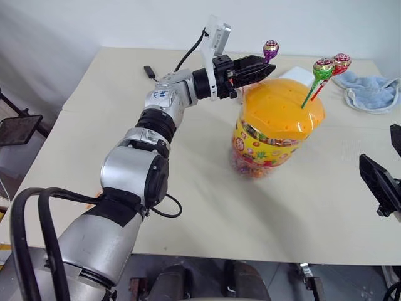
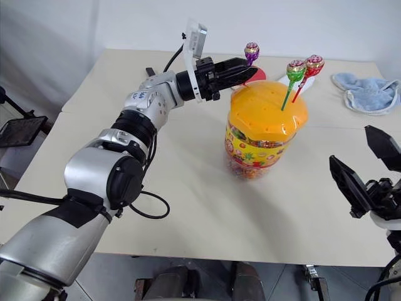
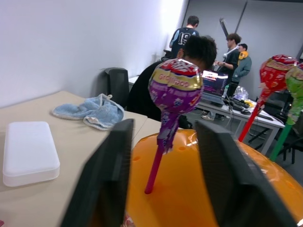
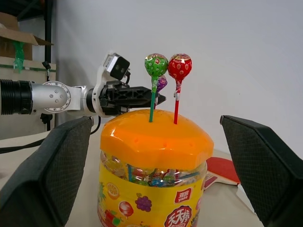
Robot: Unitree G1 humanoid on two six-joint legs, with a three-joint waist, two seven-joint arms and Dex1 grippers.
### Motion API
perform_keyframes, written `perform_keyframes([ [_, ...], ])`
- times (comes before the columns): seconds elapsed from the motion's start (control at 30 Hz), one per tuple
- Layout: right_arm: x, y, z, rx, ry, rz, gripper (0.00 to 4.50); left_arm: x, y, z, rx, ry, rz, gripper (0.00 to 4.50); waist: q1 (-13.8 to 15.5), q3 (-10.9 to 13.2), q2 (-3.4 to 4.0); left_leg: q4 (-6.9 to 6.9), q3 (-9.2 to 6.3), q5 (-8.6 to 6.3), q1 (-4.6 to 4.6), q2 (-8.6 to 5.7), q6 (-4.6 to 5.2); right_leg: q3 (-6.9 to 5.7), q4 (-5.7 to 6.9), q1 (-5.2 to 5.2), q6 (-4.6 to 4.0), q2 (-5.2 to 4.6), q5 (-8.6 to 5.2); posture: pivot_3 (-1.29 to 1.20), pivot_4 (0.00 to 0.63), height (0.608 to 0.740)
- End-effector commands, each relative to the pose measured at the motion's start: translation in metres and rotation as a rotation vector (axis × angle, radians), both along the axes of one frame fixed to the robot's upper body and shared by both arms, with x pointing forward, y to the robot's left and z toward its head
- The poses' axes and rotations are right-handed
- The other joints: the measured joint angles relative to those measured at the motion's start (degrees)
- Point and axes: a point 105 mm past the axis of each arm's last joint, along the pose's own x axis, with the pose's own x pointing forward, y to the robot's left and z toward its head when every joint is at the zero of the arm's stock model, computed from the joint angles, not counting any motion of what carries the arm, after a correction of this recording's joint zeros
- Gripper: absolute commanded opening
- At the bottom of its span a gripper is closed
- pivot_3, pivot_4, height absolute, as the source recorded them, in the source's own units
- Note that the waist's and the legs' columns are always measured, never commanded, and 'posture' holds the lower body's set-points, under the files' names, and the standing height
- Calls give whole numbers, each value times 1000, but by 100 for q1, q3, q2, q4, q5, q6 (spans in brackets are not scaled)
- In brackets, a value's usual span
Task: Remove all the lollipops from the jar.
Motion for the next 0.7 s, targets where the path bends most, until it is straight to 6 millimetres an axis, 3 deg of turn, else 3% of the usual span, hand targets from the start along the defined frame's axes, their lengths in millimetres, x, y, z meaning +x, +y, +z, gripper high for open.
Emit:
perform_keyframes([
  [0.03, -6, 4, 7, -1, -40, -2, 4500, -6, -2, 17, -14, -43, -31, 811, 4, 0, 0, 0, 1, 0, 0, -1, 0, 0, 0, 1, 0, 0, 0, 0, 150, 740],
  [0.13, -4, 7, 7, 4, -42, 7, 4500, -8, 2, 30, -85, -35, -46, 15, 5, 0, 0, 1, -1, 1, 0, -2, 2, 1, -2, 3, 2, -1, 1, 0, 150, 740],
  [0.23, 0, 13, 9, 9, -51, 38, 4500, -4, 23, 61, -265, -50, 2, 15, -5, 0, 0, 0, -2, 1, -1, -1, 2, 0, -4, 2, 3, 0, 1, 0, 150, 740],
  [0.3, 3, 17, 10, 10, -58, 65, 4500, 2, 49, 84, -428, -32, 62, 15, -10, 0, 0, 0, -4, 1, -3, 0, 2, 0, -5, 1, 3, -1, 1, 0, 150, 740],
  [0.4, 7, 26, 12, 5, -60, 124, 4500, 11, 86, 93, -495, -15, 159, 15, -56, -2, 4, -1, -5, 1, 5, 3, 1, 1, 0, 2, 3, -1, 1, 0, 150, 740],
  [0.47, 8, 35, 12, -10, -56, 176, 4500, 17, 103, 76, -341, -35, 235, 15, -60, -3, 7, -3, -5, 2, 9, 2, 0, 0, 4, 2, 3, 0, 1, 0, 150, 740],
  [0.57, 9, 51, 10, -93, -36, 275, 4500, 21, 145, 22, 29, -23, 335, 15, -63, -8, 15, -2, -2, 2, 14, -4, 0, 3, 10, 5, 3, 0, 1, 0, 150, 740],
  [0.7, 9, 64, -3, -222, 29, 400, 4500, -12, 228, -50, 348, 131, 511, 15, -189, -5, 25, -4, -3, 2, 14, 1, -2, 13, 14, -1, 0, 6, 0, 0, 150, 740],
])
